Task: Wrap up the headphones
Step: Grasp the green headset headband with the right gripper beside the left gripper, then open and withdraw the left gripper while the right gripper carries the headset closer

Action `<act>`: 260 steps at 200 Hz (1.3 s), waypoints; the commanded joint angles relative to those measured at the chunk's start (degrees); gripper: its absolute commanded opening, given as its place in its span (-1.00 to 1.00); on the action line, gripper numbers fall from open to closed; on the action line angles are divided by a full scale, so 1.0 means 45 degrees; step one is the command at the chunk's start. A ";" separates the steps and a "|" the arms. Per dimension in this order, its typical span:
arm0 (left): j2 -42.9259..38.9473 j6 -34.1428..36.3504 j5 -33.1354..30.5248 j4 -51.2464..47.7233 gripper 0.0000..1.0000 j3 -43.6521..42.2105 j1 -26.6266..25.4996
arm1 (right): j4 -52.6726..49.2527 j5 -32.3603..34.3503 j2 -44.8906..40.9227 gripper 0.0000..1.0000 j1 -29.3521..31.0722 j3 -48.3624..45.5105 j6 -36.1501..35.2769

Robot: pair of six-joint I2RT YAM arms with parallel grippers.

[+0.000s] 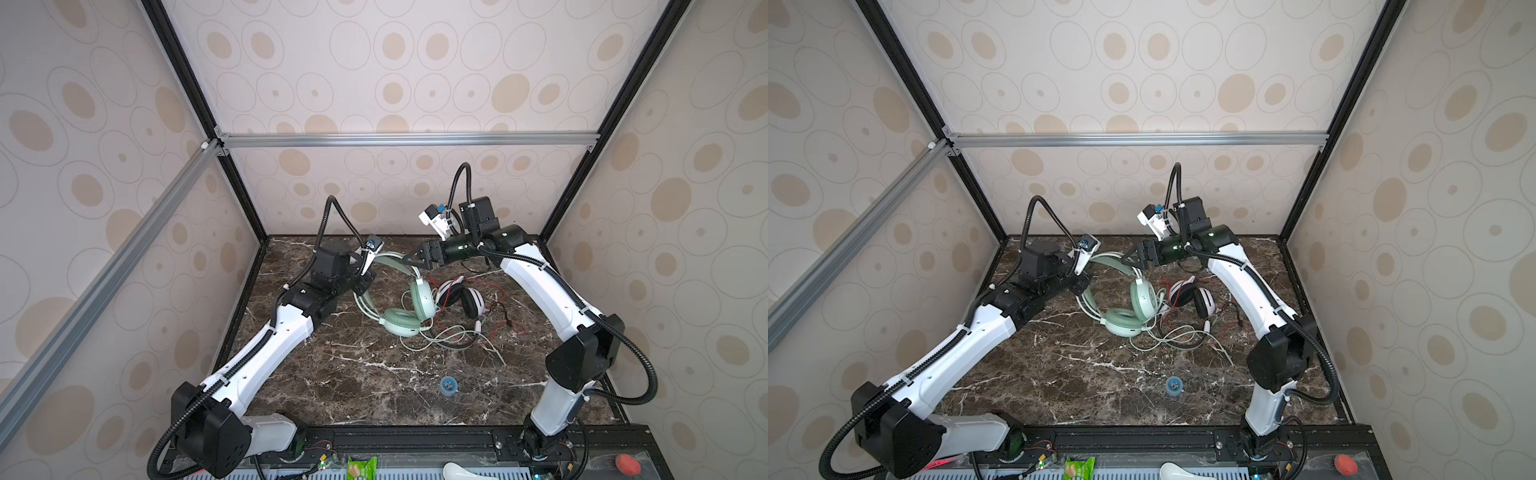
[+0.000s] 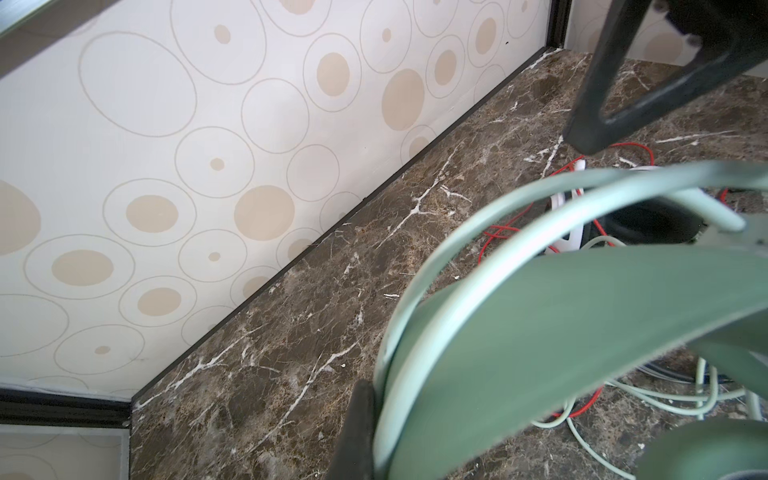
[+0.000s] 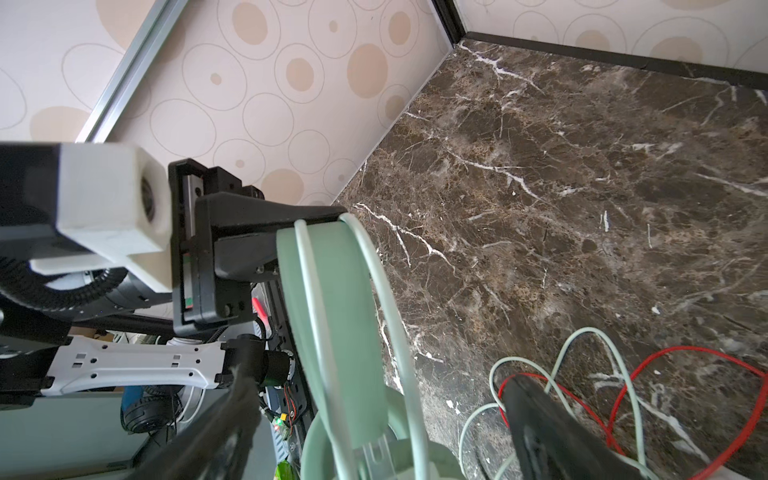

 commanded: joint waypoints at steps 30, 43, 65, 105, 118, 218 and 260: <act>-0.0517 -0.0423 0.0443 0.1167 -1.00 -0.0011 -0.0034 | 0.0467 -0.0834 0.0726 0.92 0.0217 0.0011 0.0150; -0.0463 -0.0486 0.0514 0.1200 -1.00 -0.0026 -0.0052 | 0.0546 -0.1339 0.0920 0.88 0.0332 -0.0022 0.0263; -0.0419 -0.0514 0.0524 0.1241 -1.00 -0.0014 -0.0054 | 0.0970 -0.1627 0.0933 0.76 0.0443 -0.0290 0.0505; -0.0272 -0.0501 0.0717 0.1215 -1.00 -0.0063 -0.0044 | 0.0947 -0.1816 0.1200 0.46 0.0666 -0.0238 0.0481; -0.0179 -0.0457 0.0738 0.1194 -1.00 -0.0085 -0.0044 | 0.1054 -0.1850 0.1262 0.34 0.0701 -0.0246 0.0559; 0.0320 -0.1964 -0.0071 0.1534 0.00 -0.1109 -0.0035 | 0.0635 -0.1259 0.1782 -0.78 0.0777 0.0055 0.0165; -0.0648 -0.4933 0.0214 0.2263 0.96 -0.2907 0.0073 | 0.1557 0.0959 0.1778 -0.95 0.0789 -0.0032 0.0321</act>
